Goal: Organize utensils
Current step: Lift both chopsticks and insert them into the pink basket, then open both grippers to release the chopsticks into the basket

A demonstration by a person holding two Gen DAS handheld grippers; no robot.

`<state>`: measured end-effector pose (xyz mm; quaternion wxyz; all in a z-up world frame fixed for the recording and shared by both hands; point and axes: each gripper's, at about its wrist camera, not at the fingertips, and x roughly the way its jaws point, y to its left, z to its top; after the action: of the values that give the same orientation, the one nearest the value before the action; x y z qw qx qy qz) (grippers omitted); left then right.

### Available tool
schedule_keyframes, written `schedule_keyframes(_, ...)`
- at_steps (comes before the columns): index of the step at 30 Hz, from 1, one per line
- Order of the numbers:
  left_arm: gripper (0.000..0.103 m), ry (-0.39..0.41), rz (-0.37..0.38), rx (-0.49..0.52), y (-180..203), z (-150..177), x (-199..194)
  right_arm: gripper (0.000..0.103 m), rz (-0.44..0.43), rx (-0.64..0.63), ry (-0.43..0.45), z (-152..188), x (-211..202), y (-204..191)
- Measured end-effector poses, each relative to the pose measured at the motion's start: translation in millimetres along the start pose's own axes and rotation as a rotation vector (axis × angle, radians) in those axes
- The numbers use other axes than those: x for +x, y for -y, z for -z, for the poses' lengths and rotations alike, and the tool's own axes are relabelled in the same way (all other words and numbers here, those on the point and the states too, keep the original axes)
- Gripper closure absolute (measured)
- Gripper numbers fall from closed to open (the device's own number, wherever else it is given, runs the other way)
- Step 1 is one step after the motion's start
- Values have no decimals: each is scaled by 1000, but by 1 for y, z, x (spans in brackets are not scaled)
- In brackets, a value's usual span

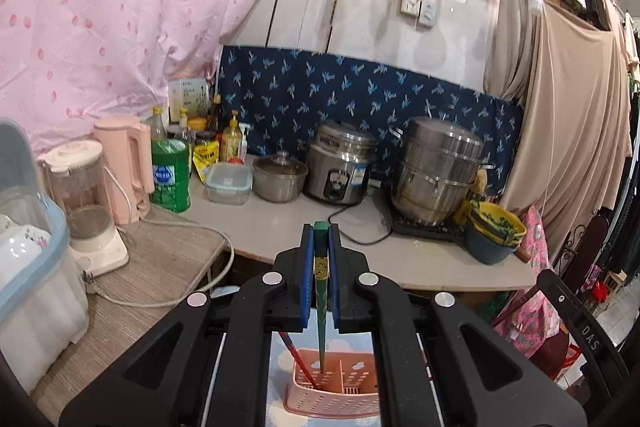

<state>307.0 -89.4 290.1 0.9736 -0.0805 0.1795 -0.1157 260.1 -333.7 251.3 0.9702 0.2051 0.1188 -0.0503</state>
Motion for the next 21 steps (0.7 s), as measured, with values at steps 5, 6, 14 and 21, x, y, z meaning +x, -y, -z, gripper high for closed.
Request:
schedule_keyframes(5, 96, -70, -4, 2, -6, 28, 27, 96, 0, 5, -78, 30, 29, 5)
schedule_keyframes(6, 96, -81, -6, 2, -7, 33, 31, 96, 0, 4, -91, 34, 34, 6)
schedule_keyframes(14, 95, -140, -8, -19, -18, 51, 41, 95, 12, -6, -121, 49, 40, 7)
schedule_keyframes(21, 58, -118, -14, -23, -22, 46, 18, 71, -17, 12, -74, 38, 6, 4)
